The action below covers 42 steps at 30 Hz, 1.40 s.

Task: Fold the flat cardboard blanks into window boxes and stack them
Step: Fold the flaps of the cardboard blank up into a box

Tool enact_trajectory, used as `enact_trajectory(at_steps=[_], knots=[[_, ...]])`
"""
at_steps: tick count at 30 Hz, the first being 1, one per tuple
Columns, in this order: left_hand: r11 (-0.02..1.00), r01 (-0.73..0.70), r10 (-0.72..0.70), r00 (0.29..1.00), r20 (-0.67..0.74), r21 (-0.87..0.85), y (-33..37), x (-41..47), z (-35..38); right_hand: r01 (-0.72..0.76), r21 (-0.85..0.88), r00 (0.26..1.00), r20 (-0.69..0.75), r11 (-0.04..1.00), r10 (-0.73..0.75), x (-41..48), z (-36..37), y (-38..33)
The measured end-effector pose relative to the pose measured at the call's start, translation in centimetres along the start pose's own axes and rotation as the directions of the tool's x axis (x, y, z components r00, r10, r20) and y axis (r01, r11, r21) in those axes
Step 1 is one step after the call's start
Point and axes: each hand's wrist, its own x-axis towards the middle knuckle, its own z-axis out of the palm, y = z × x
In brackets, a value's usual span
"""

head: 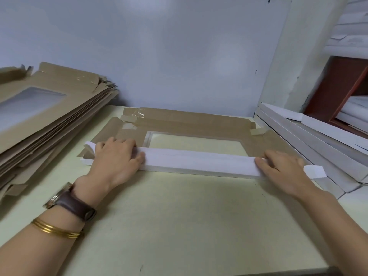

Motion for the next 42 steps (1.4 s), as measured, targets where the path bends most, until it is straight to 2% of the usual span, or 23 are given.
enact_trajectory(at_steps=[4, 11, 13, 15, 17, 19, 21, 25, 30, 37, 42], knots=[[1.000, 0.001, -0.001, 1.000, 0.024, 0.025, 0.4, -0.4, -0.2, -0.001, -0.024, 1.000, 0.012, 1.000, 0.001, -0.5, 0.0, 0.0], [0.987, -0.012, -0.024, 0.974, 0.223, 0.161, 1.0, -1.2, 0.1, -0.072, -0.105, 0.994, 0.079, 0.992, 0.080, -1.6, 1.7, 0.1], [0.981, -0.083, 0.036, 0.966, 0.256, 0.175, 1.3, -1.6, 0.4, -0.071, -0.079, 0.994, 0.076, 0.994, 0.077, -2.0, 2.2, -0.2], [0.961, -0.228, 0.177, 0.942, 0.284, 0.155, 1.8, -1.8, 0.7, -0.015, -0.072, 0.997, 0.078, 0.997, 0.021, -2.2, 2.6, -1.0], [0.929, -0.367, 0.333, 0.889, 0.315, 0.053, 2.6, -2.0, 1.2, 0.063, -0.070, 0.994, 0.089, 0.996, -0.057, -2.3, 3.1, -2.5], [0.909, -0.403, 0.414, 0.843, 0.343, -0.108, 3.6, -2.3, 1.6, 0.139, -0.032, 0.982, 0.131, 0.990, -0.134, -2.7, 3.6, -5.0], [0.891, -0.409, 0.453, 0.814, 0.363, -0.195, 4.7, -2.5, 2.1, 0.232, -0.003, 0.958, 0.172, 0.973, -0.228, -3.1, 4.1, -8.0], [0.901, -0.406, 0.427, 0.770, 0.474, -0.152, 5.9, -3.0, 2.9, 0.352, 0.061, 0.896, 0.265, 0.934, -0.355, -3.6, 5.5, -13.7], [0.895, -0.434, 0.420, 0.736, 0.531, -0.105, 5.6, -3.0, 3.0, 0.292, 0.170, 0.849, 0.408, 0.941, -0.337, -4.0, 6.2, -15.2], [0.942, -0.322, 0.316, 0.758, 0.570, -0.093, 5.3, -3.0, 2.4, 0.174, 0.104, 0.852, 0.483, 0.979, -0.203, -3.7, 5.4, -10.5], [0.959, -0.274, 0.265, 0.765, 0.587, -0.075, 5.0, -2.9, 1.9, 0.038, 0.048, 0.882, 0.468, 0.998, -0.056, -3.8, 4.2, -4.5]])
